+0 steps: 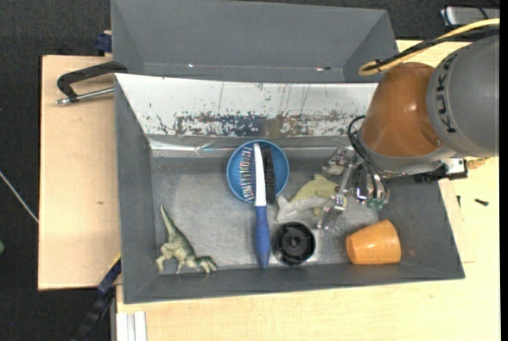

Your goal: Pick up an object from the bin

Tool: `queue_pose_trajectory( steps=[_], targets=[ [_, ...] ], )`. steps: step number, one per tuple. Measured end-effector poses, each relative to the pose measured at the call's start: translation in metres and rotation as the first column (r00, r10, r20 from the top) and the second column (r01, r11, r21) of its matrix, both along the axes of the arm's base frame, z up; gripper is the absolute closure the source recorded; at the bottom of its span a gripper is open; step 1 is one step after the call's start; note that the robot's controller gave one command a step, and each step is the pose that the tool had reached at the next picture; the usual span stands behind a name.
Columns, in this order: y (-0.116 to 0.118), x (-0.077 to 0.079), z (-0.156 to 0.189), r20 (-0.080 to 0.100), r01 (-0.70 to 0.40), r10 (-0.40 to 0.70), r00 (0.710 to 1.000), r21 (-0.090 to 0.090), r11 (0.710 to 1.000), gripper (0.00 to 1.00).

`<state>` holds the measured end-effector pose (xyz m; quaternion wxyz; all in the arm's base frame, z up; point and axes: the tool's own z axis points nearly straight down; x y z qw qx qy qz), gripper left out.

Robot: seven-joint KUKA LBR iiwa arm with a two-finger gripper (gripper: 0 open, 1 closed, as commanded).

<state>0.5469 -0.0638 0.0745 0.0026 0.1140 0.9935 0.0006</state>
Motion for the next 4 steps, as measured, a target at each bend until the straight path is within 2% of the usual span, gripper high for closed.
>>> queue_pose_trajectory(
  steps=[1,2,3,4],
  targets=[
    [0.000,0.001,0.001,0.003,0.000,0.000,1.000,-0.001,1.000,1.00],
    [0.000,0.002,0.004,0.001,0.000,0.000,1.000,-0.001,1.000,1.00],
    [0.001,0.005,0.052,0.005,-0.001,0.001,1.000,-0.001,1.000,1.00],
    [0.001,0.007,0.086,0.005,-0.002,0.002,1.000,-0.001,1.000,1.00]
  ],
)
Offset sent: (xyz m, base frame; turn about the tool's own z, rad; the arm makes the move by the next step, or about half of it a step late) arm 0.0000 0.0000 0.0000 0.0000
